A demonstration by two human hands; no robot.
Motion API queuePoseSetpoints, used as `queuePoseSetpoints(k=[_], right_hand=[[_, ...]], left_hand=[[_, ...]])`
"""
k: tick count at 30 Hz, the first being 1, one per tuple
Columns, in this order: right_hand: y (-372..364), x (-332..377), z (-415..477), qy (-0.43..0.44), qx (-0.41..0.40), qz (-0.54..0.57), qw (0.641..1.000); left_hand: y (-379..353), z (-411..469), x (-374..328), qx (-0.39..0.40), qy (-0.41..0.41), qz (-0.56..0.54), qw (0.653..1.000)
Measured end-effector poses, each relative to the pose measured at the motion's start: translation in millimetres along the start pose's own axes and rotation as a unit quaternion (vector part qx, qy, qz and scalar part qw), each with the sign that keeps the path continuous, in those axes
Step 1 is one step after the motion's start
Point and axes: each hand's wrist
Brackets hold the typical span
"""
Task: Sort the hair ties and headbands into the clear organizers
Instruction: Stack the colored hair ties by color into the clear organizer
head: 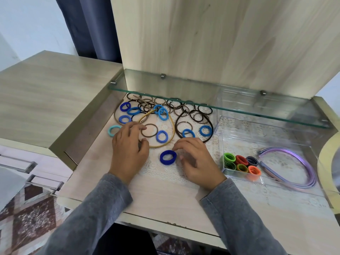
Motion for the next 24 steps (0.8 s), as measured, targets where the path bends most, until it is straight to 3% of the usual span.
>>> queuePoseSetpoints(k=[3,7,12,15,24], right_hand=[[1.4,1.9,2.5,-0.032,-0.051,-0.028,0.998],[-2.1,2.1,3.4,-0.095,-0.067,-0.163,0.980],[-7.0,4.6,6.2,-0.187,-0.010,-0.237,0.953],[-6.0,6.3,6.9,-0.198,0.000,-0.259,0.945],[-3.2,9.6,7.9,-0.203,0.013,-0.247,0.947]], left_hand=[[4.7,5.6,0.5,-0.013,0.040,-0.083,0.996],[11.8,17.7,0.0,-0.044,0.070,-0.109,0.991],[7.1,54.5,14.0,-0.030,0.070,0.039,0.996],[5.9,74.1,21.3,-0.022,0.027,0.113,0.993],[6.5,109.2,20.2,0.050,0.072,0.249,0.965]])
Point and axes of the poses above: each hand's wrist, its own z-axis towards the middle knuckle, its own y-axis out of the back of the hand, x = y × z, and after that the axes turned 2 degrees about -x, right-handed
